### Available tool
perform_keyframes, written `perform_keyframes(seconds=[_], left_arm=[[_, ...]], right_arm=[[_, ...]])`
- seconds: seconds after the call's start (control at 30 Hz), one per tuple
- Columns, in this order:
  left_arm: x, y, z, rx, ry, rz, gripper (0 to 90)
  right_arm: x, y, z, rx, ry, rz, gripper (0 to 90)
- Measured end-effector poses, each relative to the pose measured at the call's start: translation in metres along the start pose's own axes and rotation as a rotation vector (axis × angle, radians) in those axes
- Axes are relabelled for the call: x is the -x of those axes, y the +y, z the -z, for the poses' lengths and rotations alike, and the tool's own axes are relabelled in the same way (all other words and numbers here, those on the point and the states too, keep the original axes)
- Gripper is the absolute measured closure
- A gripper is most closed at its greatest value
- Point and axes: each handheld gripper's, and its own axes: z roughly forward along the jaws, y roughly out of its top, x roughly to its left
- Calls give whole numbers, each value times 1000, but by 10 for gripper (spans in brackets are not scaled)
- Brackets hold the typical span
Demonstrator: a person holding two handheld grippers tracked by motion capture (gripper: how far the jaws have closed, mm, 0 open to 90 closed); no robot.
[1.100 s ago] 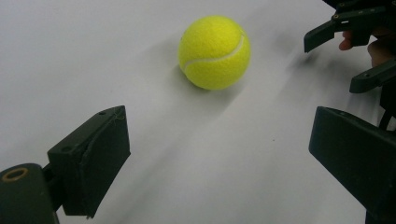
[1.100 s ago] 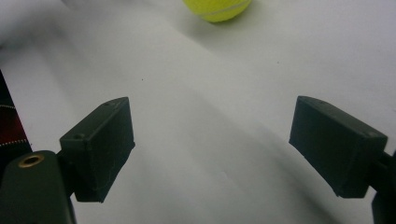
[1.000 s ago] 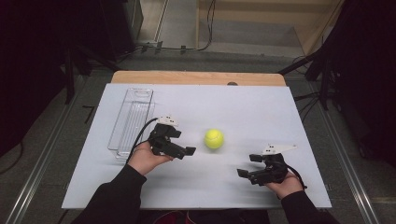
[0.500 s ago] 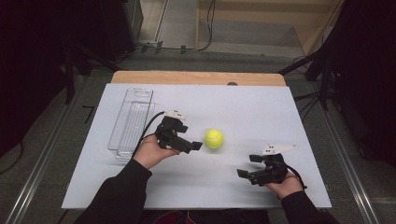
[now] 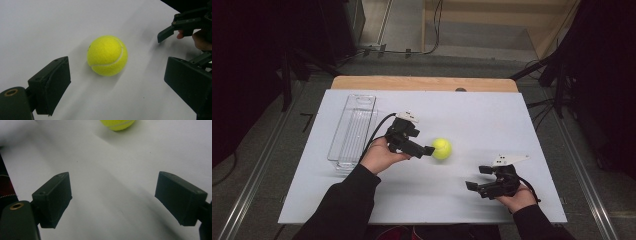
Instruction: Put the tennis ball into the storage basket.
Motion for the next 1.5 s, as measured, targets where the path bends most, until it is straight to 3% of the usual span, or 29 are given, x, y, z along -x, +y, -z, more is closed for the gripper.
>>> perform_keyframes(seconds=[0.87, 1.27, 1.5], left_arm=[[-5, 34, -30, -3, -6, -28, 69], [-4, 42, -47, 11, -12, -15, 70], [-1, 40, -56, 6, 15, -36, 69]], right_arm=[[1, -1, 2, 4, 3, 2, 120], [1, -1, 2, 4, 4, 3, 120], [1, -2, 3, 4, 4, 5, 120]])
